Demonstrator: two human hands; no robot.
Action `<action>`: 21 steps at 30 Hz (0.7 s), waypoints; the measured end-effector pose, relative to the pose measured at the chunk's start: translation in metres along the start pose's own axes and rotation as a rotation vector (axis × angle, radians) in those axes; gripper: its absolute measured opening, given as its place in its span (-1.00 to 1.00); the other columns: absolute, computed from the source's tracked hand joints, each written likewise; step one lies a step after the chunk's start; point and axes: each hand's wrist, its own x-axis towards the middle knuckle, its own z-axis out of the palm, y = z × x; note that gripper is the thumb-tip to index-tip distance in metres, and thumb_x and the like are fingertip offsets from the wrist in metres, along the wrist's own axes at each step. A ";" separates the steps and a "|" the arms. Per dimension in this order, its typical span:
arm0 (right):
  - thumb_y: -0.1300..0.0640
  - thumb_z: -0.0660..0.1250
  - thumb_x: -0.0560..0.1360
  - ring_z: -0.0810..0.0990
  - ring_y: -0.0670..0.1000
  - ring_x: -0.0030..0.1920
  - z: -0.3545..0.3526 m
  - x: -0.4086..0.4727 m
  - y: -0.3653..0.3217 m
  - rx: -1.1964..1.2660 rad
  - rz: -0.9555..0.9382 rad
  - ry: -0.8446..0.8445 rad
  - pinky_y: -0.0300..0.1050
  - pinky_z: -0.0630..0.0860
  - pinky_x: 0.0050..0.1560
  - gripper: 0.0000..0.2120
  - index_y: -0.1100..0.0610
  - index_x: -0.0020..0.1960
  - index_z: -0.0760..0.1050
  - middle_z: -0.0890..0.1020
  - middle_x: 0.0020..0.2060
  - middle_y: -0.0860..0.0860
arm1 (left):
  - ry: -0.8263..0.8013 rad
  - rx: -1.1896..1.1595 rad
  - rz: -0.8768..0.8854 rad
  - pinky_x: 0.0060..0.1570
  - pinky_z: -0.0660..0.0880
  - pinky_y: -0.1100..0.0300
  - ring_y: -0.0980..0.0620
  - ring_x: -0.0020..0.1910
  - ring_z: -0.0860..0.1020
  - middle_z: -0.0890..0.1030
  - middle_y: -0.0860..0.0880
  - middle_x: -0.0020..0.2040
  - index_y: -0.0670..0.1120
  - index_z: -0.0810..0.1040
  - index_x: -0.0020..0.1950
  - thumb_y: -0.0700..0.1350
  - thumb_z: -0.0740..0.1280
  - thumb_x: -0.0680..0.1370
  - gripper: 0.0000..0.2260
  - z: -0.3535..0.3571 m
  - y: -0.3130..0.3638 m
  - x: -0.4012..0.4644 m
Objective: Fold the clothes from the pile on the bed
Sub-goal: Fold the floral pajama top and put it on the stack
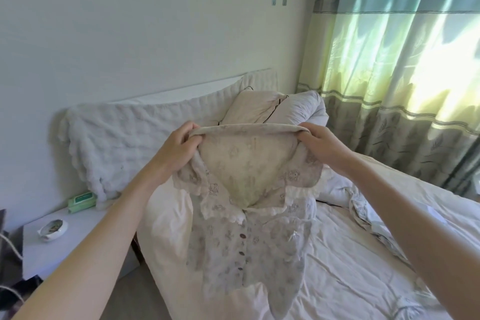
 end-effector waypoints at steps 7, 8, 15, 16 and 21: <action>0.13 0.16 0.62 0.29 -0.19 -0.49 0.000 -0.004 -0.012 -0.138 -0.104 0.008 -0.39 0.26 -0.47 -0.75 0.09 -0.24 0.38 0.35 -0.43 -0.08 | -0.030 0.202 0.070 -0.42 0.18 0.29 0.21 -0.52 0.29 0.35 0.18 -0.52 0.07 0.33 -0.34 -0.06 0.23 0.59 -0.71 -0.015 -0.002 0.005; 0.11 0.16 0.62 0.29 -0.18 -0.49 0.000 -0.005 -0.013 -0.157 -0.093 0.010 -0.37 0.26 -0.47 -0.74 0.10 -0.25 0.37 0.34 -0.44 -0.07 | -0.027 0.231 0.078 -0.39 0.18 0.24 0.21 -0.52 0.30 0.35 0.17 -0.53 0.06 0.32 -0.36 -0.06 0.23 0.58 -0.70 -0.019 -0.002 0.004; 0.04 0.18 0.61 0.27 -0.06 -0.44 0.019 -0.029 -0.008 -0.172 -0.015 0.050 -0.35 0.26 -0.50 -0.65 0.19 -0.29 0.30 0.30 -0.43 -0.01 | -0.100 0.171 0.089 -0.39 0.20 0.25 0.15 -0.49 0.27 0.30 0.12 -0.48 -0.16 0.45 -0.22 -0.05 0.23 0.59 -0.75 -0.026 -0.024 -0.017; 0.04 0.18 0.61 0.26 -0.07 -0.44 0.022 -0.035 -0.005 -0.195 -0.015 0.071 -0.35 0.26 -0.48 -0.64 0.16 -0.32 0.28 0.30 -0.43 -0.03 | -0.113 0.160 0.094 -0.40 0.19 0.25 0.13 -0.48 0.27 0.30 0.10 -0.46 -0.21 0.45 -0.19 -0.05 0.23 0.59 -0.74 -0.025 -0.028 -0.021; 0.06 0.17 0.61 0.27 -0.05 -0.40 0.029 -0.064 0.001 -0.223 0.011 0.105 -0.36 0.29 -0.45 -0.62 0.09 -0.36 0.23 0.31 -0.41 -0.01 | -0.231 0.190 0.179 -0.38 0.23 0.24 0.16 -0.47 0.28 0.35 0.03 -0.38 -0.03 0.51 -0.10 0.00 0.29 0.56 -0.88 -0.026 -0.037 -0.038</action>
